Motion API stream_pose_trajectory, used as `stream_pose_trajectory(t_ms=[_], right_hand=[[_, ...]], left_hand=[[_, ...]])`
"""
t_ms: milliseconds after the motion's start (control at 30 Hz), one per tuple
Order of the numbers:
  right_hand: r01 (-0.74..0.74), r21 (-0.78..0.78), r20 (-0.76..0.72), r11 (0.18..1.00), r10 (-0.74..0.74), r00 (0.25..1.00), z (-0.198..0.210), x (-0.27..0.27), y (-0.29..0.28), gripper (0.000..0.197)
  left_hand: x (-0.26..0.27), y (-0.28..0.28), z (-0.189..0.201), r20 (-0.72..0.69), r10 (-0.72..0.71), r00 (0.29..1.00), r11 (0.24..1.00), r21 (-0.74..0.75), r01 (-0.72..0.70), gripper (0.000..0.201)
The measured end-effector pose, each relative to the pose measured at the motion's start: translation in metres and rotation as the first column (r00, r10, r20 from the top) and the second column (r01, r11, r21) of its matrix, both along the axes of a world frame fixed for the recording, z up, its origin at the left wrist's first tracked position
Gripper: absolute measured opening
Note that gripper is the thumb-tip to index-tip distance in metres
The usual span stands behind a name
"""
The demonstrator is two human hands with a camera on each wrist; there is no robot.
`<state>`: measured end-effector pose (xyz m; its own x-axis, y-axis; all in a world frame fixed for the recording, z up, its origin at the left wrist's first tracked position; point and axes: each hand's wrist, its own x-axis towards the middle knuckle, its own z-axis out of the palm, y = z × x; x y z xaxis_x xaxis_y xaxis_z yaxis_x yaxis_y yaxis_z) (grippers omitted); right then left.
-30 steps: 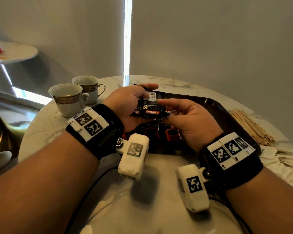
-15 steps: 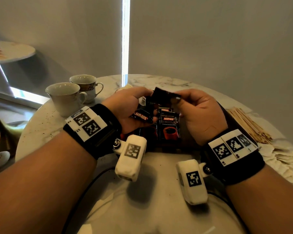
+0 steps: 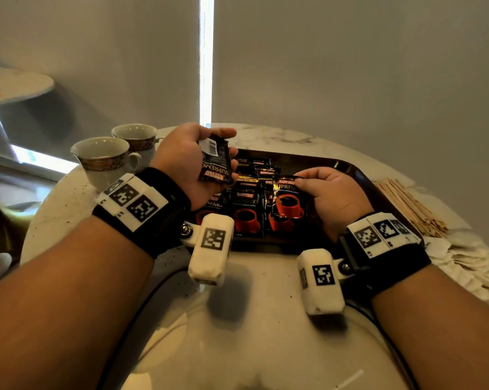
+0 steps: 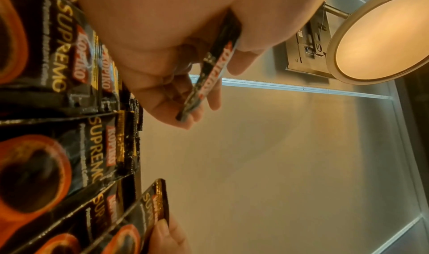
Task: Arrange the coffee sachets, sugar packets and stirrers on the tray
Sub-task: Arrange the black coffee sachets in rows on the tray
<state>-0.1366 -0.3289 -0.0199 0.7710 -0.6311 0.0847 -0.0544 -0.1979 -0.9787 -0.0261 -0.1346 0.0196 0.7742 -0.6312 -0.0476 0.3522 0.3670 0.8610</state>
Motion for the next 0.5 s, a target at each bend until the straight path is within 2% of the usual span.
stream_pose_trajectory(t_ms=[200,333,500], right_hand=[[-0.022,-0.028,-0.092,0.999,0.020,0.996,0.0011,-0.0008,0.0018,0.009],[-0.026,0.028,-0.136,0.999,0.029,0.990,0.0011,0.0015,0.0019,0.014],[-0.045,0.007,-0.154,0.999,0.045,0.987,0.0011,-0.0014,0.0041,0.016]], left_hand=[[-0.0019,-0.0013,-0.0021,0.037,-0.009,0.999,0.997,0.074,0.007,0.048],[-0.0003,-0.0012,-0.0020,0.031,0.020,0.999,0.997,0.073,-0.023,0.047],[0.0005,-0.0008,-0.0027,0.039,0.036,0.999,0.996,0.077,-0.039,0.047]])
